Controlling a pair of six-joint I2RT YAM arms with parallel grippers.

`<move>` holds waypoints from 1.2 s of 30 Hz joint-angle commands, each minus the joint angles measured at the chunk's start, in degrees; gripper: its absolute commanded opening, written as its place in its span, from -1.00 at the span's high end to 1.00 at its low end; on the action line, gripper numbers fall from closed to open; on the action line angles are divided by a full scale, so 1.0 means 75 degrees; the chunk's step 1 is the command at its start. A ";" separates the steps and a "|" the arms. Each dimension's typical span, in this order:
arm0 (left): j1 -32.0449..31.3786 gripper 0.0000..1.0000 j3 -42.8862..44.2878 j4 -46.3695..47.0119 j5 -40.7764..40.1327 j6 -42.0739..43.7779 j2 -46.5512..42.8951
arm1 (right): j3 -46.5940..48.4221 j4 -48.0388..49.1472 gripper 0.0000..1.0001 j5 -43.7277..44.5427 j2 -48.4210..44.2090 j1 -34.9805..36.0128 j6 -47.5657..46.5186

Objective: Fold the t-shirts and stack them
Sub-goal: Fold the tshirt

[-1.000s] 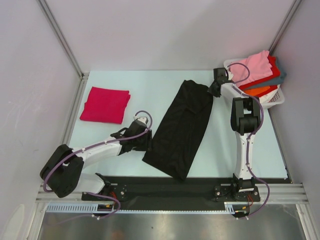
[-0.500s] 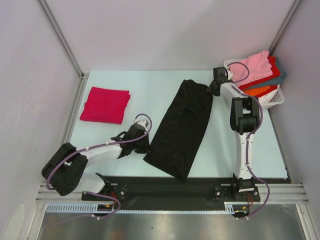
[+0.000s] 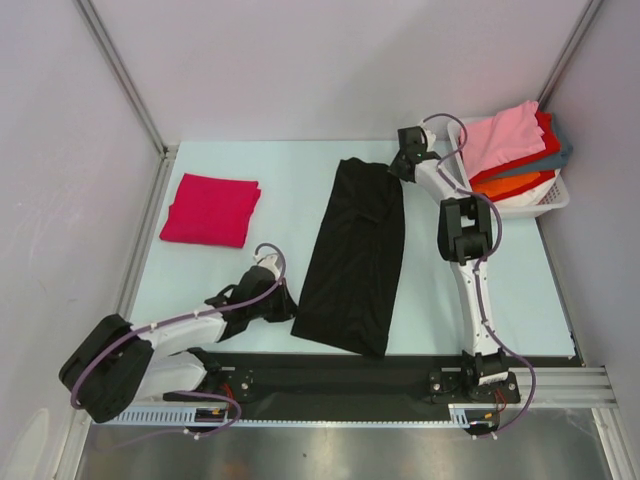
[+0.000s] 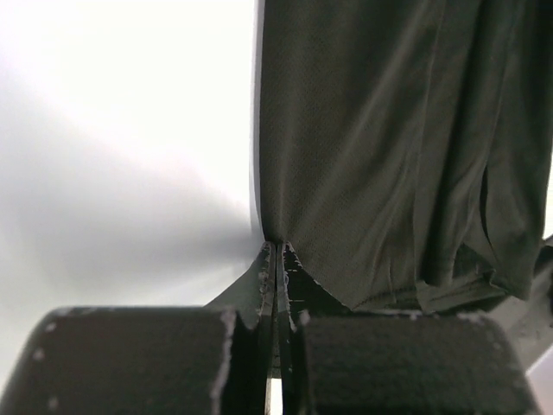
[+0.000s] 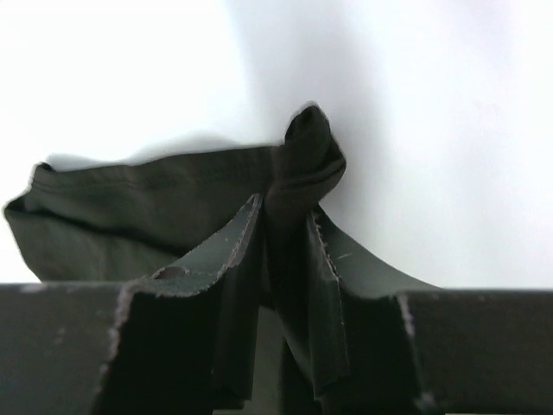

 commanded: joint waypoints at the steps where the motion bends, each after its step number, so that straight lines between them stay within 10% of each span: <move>1: -0.0099 0.99 -0.0307 0.0059 0.0286 -0.0475 -0.0258 | 0.0882 -0.0471 0.42 -0.0132 0.0563 0.0276 -0.0042; 19: -0.0345 0.99 -0.0589 0.2778 0.0474 -0.1437 0.1405 | 0.2336 0.0360 0.56 -0.0342 0.1548 -0.0122 0.0146; 21: -0.0380 0.99 -0.0519 0.2849 0.0392 -0.1437 0.1522 | 0.2453 0.0513 0.43 -0.0634 0.1689 -0.0262 0.0146; 22: -0.0380 0.99 -0.0484 0.2861 0.0369 -0.1437 0.1581 | 0.2500 0.0653 -0.03 -0.0763 0.1724 -0.0309 0.0134; 25: -0.0381 0.99 -0.0413 0.3013 0.0334 -0.1472 0.1710 | 0.2535 0.0725 -0.47 -0.1209 0.1690 -0.0392 -0.0018; 36: -0.0416 0.99 -0.0507 0.3014 0.0076 -0.1425 0.1394 | 0.0582 0.0630 -0.24 -0.1643 0.0343 -0.0544 -0.0463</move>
